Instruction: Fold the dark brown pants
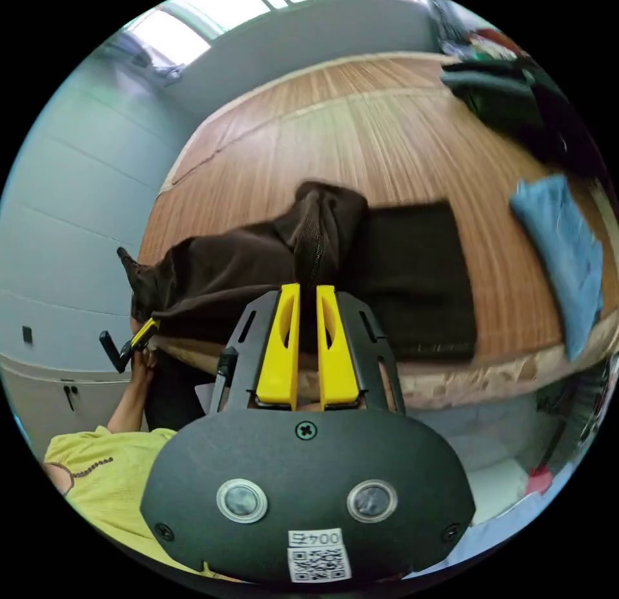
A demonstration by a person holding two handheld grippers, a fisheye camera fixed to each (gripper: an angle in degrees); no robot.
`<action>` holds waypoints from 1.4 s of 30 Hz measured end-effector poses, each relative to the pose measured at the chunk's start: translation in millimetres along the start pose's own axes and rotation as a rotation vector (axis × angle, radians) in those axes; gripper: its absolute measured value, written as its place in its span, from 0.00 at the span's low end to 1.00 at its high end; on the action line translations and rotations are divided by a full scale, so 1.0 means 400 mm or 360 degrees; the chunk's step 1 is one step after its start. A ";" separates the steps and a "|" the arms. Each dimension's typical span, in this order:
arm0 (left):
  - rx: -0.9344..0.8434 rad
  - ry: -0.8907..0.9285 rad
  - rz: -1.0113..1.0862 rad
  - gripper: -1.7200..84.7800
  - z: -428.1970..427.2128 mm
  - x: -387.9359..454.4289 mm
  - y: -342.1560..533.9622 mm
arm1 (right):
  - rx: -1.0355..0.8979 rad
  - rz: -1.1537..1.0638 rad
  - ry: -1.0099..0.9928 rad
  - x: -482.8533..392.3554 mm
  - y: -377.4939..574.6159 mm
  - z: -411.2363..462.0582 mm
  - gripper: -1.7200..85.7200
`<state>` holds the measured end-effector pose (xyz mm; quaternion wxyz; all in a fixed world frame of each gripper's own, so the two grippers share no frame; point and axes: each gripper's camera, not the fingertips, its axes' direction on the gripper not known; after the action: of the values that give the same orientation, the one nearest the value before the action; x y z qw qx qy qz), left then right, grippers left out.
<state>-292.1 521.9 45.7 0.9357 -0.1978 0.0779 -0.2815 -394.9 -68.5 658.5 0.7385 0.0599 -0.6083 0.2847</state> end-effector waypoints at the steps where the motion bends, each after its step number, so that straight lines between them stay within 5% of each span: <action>1: -0.0072 -0.0007 -0.0042 0.05 0.017 -0.013 0.020 | -0.0049 0.0107 0.0013 0.042 0.053 0.042 0.06; 5: -0.0048 0.0119 -0.0160 0.09 -0.013 -0.058 0.047 | 0.0164 0.0221 0.0183 0.038 0.176 0.031 0.08; 8: -0.0062 0.0205 -0.0206 0.12 -0.062 -0.082 0.053 | 0.0305 -0.0005 0.0188 -0.096 0.176 0.027 0.10; 19: 0.0422 0.0084 -0.0927 0.20 -0.311 -0.382 0.123 | -0.0466 -0.0463 0.0386 -0.405 -0.031 0.460 0.15; 26: 0.0454 0.0169 -0.1294 0.17 -0.345 -0.549 0.164 | -0.0407 -0.0392 0.0396 -0.423 -0.024 0.514 0.15; 33: 0.0593 -0.0109 -0.1239 0.17 -0.418 -0.528 0.221 | -0.0422 -0.0371 0.0455 -0.461 -0.017 0.563 0.15; 42: 0.0427 0.0066 -0.1281 0.13 -0.404 -0.684 0.198 | -0.0389 -0.0353 0.0483 -0.503 0.014 0.608 0.16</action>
<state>-521.2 682.3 -124.7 0.7669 -0.0831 -0.0240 -0.6360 -627.4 -239.6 531.0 0.8500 -0.0071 -0.5100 0.1316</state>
